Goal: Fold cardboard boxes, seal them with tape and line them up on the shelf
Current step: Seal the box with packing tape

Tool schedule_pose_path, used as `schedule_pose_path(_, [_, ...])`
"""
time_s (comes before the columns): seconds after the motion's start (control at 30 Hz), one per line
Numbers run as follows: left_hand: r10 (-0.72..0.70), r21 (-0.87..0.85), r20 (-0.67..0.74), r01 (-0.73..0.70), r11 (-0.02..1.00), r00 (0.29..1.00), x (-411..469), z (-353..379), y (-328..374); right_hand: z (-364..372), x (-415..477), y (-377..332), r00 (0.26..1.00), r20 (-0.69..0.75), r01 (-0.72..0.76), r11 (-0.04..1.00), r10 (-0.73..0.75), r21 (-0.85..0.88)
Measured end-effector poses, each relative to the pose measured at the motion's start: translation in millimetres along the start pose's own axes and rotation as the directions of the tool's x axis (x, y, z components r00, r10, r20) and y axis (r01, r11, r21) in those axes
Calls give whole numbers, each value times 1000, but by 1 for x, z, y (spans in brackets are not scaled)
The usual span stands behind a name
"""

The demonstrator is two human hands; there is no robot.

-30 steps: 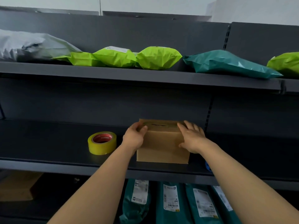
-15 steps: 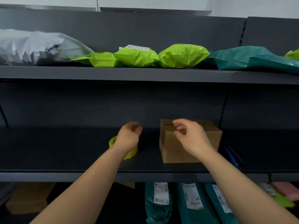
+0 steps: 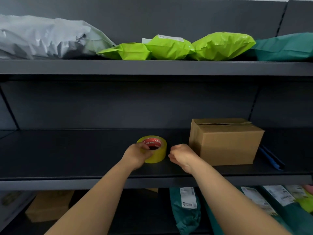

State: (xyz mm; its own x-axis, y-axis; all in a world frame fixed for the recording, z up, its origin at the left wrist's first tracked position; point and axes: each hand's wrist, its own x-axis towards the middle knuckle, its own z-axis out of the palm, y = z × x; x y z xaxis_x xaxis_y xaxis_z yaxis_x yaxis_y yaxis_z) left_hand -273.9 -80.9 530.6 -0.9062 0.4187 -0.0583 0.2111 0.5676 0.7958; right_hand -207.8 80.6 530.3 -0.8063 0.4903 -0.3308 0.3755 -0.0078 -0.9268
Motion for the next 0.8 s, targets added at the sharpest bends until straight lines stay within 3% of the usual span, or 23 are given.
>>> schedule_pose_path(0.13, [52,17,-5,-52,999,999,-9,-3,-1,0,1,3,999,24,-30,975,25,222])
schedule_pose_path(0.27, [160,2,-33,-160,987,987,-28,-2,-10,-8,-5,-1,999,49,-19,956,5,294])
schedule_pose_path(0.47, [321,-47,-102,-327,944,941,-56,10,-27,-21,-33,-5,979,184,37,965,-87,260])
schedule_pose_path(0.67, [395,-80,-166,-412,908,904,-71,18,-31,-29,-61,-5,968,132,201,974,-214,100])
schedule_pose_path(0.8, [278,-416,-199,-338,844,940,-78,15,-16,-35,-77,-1,905,153,410,910,-397,-63])
